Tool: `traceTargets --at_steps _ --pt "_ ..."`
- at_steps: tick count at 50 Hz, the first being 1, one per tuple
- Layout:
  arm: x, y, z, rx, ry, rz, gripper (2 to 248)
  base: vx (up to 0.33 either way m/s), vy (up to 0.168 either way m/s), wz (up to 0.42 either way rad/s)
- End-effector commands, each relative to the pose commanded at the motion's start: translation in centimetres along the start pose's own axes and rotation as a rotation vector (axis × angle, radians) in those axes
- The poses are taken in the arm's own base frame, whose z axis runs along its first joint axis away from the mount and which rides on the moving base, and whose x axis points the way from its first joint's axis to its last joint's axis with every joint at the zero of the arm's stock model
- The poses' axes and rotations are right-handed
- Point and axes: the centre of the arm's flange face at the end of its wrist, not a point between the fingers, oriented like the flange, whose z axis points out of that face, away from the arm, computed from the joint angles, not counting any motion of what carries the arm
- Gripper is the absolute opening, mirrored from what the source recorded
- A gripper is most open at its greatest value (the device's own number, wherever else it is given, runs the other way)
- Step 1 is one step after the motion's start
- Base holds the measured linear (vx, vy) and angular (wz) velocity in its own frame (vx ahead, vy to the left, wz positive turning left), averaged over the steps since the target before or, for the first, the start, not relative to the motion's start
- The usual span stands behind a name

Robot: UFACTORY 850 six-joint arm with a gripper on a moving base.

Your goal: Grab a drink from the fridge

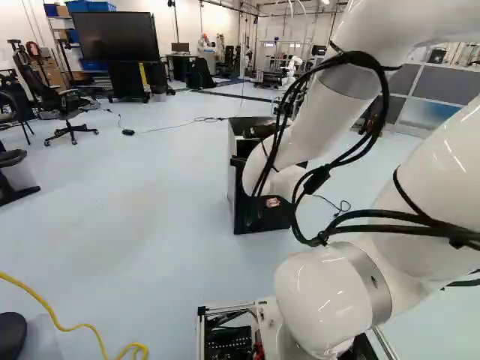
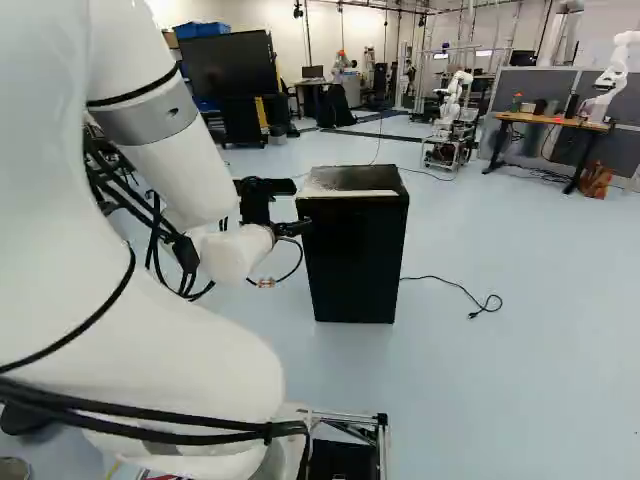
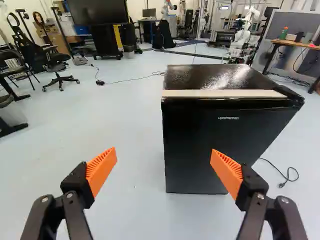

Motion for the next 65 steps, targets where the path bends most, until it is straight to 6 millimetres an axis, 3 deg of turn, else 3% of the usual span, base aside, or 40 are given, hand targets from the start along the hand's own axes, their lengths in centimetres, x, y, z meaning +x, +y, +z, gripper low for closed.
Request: traceTargets --at_steps 65 --pt "3.6 -6.4 9.0 -0.047 0.047 0.116 247 0.000 0.000 0.000"
